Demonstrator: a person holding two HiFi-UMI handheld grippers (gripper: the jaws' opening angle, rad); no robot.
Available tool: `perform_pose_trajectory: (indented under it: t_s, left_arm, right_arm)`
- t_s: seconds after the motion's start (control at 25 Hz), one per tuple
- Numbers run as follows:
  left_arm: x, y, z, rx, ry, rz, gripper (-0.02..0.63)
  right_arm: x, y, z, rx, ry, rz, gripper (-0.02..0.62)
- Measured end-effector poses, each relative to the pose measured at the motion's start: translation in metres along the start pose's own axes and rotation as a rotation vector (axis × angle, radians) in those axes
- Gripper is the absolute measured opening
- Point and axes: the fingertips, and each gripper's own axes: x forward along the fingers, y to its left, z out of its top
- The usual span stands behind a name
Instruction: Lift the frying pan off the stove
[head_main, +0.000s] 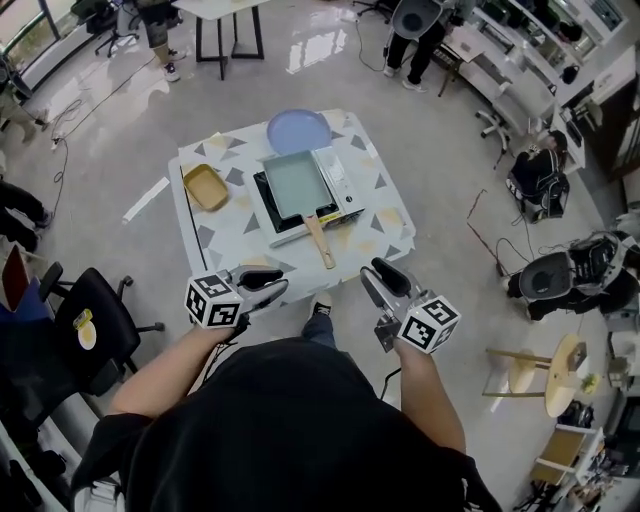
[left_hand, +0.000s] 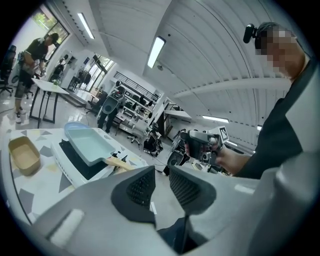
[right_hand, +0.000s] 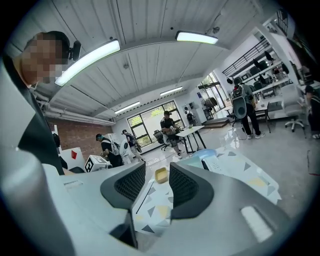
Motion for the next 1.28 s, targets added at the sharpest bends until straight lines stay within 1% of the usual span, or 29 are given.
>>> perform_pose_trajectory:
  t_s: [0.2, 0.4, 0.56, 0.72, 0.96, 1.28]
  left_arm:
    - [0.014, 0.014, 0.004, -0.013, 0.009, 0.015, 0.095]
    - [0.033, 0.031, 0.006, -0.071, 0.008, 0.038, 0.108]
    - [0.051, 0.042, 0.0, -0.108, 0.04, 0.04, 0.123]
    - [0.066, 0.053, -0.005, -0.153, 0.05, 0.048, 0.134]
    - [0.084, 0.07, -0.012, -0.216, 0.039, 0.074, 0.141]
    - [0.104, 0.091, -0.027, -0.306, 0.021, 0.104, 0.157]
  right_arm:
    - [0.026, -0.024, 0.001, 0.006, 0.033, 0.035, 0.18]
    - [0.05, -0.051, -0.005, 0.027, 0.092, 0.073, 0.181]
    - [0.069, -0.069, -0.012, 0.041, 0.144, 0.111, 0.181]
    - [0.087, -0.087, -0.018, 0.057, 0.193, 0.137, 0.181]
    - [0.11, -0.109, -0.037, 0.086, 0.277, 0.177, 0.183]
    - [0.14, -0.125, -0.065, 0.114, 0.383, 0.245, 0.197]
